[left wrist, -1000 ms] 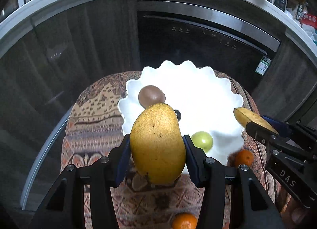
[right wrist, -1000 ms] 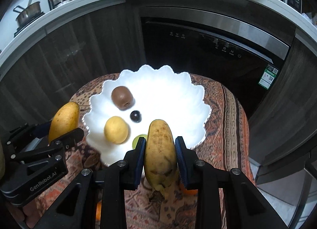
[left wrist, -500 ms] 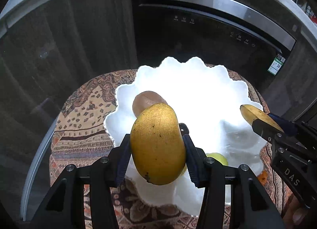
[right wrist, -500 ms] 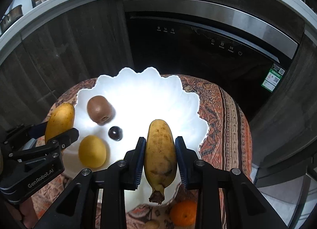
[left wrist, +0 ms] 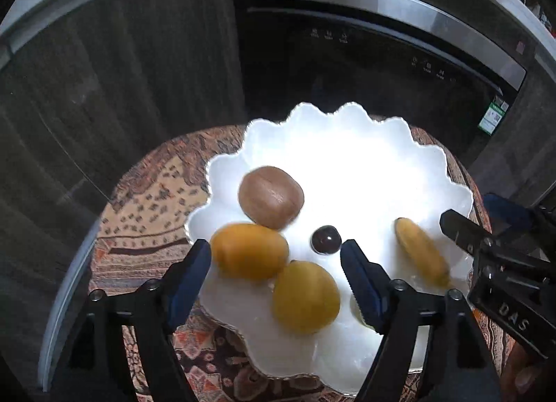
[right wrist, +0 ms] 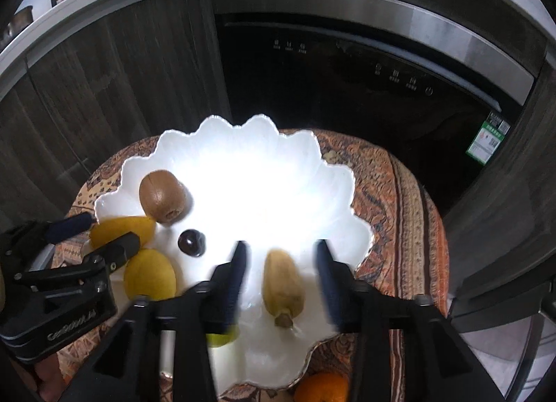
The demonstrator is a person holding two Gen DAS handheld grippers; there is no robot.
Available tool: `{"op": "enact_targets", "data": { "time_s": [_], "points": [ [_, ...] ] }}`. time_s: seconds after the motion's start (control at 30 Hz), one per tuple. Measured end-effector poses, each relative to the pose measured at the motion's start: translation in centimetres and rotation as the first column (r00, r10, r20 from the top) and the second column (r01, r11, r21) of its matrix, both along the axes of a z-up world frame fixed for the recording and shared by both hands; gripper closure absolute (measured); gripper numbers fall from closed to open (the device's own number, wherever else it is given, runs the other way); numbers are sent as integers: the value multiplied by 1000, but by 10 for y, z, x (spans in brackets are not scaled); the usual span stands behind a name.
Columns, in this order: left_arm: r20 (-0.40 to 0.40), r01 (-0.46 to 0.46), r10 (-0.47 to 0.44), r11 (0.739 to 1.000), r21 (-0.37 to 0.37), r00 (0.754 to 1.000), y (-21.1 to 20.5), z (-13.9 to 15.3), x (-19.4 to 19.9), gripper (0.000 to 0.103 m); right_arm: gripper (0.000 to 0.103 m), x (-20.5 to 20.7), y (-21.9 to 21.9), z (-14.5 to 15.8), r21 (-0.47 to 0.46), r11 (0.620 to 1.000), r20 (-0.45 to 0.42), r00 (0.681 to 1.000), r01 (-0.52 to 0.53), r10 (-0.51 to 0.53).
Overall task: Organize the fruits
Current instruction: 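Carry the mango and banana over the white bowl and release both inside, then withdraw both tools from the bowl toward the oranges on the cloth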
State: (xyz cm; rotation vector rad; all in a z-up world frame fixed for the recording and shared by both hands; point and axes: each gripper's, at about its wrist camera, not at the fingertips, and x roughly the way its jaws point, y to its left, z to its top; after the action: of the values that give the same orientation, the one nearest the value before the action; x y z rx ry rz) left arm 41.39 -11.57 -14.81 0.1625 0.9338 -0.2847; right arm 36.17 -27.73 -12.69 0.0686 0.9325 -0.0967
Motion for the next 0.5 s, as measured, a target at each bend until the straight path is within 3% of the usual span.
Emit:
{"op": "enact_targets", "data": {
  "time_s": [0.07, 0.13, 0.2, 0.5],
  "points": [
    [19, -13, 13, 1000, 11, 1000, 2, 6, -3, 15, 21, -4, 0, 7, -18, 1000, 24, 1000, 16, -16],
    [48, -22, 22, 1000, 7, 999, 6, 14, -8, 6, 18, -6, 1, 12, -33, 999, 32, 999, 23, -22],
    [65, -31, 30, 999, 13, 997, 8, 21, -13, 1, 17, -10, 2, 18, -33, 999, 40, 999, 25, -23],
    [144, -33, 32, 999, 9, 989, 12, 60, -46, 0, 16, -38, 3, 54, -35, 999, 101, 994, 34, -30]
  ]
}}
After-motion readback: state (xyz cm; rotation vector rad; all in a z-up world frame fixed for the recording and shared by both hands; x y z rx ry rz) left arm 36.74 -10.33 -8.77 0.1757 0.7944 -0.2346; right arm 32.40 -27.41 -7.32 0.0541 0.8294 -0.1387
